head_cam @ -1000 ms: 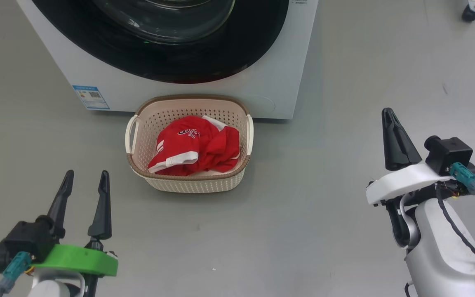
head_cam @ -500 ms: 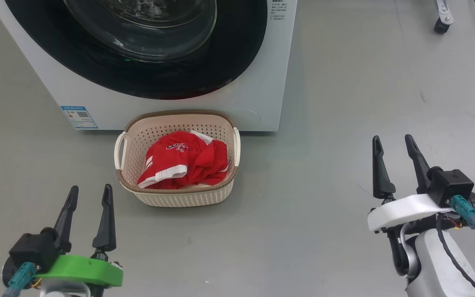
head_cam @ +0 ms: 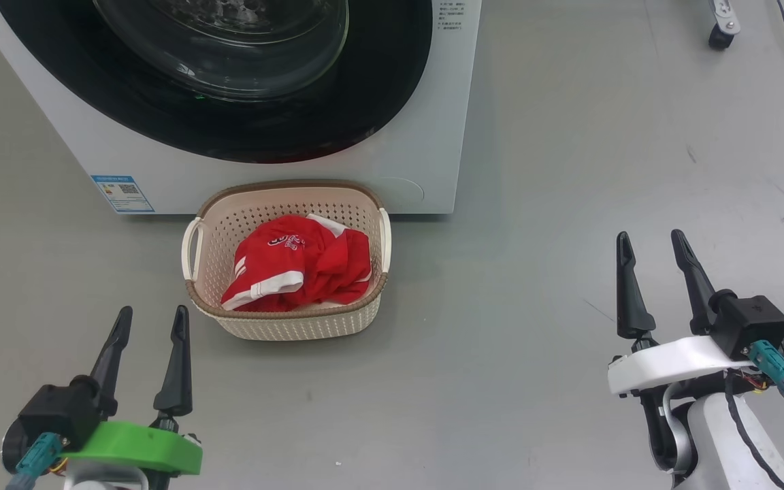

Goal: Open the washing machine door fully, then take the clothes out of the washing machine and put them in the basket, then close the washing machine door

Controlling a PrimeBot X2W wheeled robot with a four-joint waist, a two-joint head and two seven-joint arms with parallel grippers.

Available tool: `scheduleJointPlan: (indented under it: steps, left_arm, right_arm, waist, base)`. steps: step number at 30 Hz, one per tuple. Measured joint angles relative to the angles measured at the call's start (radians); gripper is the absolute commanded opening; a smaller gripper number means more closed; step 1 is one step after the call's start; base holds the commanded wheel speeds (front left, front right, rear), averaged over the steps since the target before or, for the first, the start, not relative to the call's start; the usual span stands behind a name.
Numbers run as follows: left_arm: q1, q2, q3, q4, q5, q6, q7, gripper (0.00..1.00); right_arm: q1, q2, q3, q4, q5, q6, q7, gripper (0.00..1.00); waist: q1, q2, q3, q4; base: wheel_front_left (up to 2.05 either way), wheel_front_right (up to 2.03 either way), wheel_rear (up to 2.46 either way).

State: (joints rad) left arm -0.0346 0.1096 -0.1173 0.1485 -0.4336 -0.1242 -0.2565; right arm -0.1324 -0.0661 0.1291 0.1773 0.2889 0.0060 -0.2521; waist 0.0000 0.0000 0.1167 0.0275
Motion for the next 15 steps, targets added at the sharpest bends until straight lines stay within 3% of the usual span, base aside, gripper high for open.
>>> scheduleJointPlan:
  steps: [15]
  left_arm:
    - [0.0, 0.002, 0.002, -0.003, 0.02, 0.0, 0.0, 1.0]
  right_arm:
    - [0.024, 0.004, -0.008, -0.046, -0.003, -0.001, 0.0, 1.0]
  waist:
    - [0.0, 0.0, 0.015, -0.009]
  base:
    - [0.0, 0.0, 0.0]
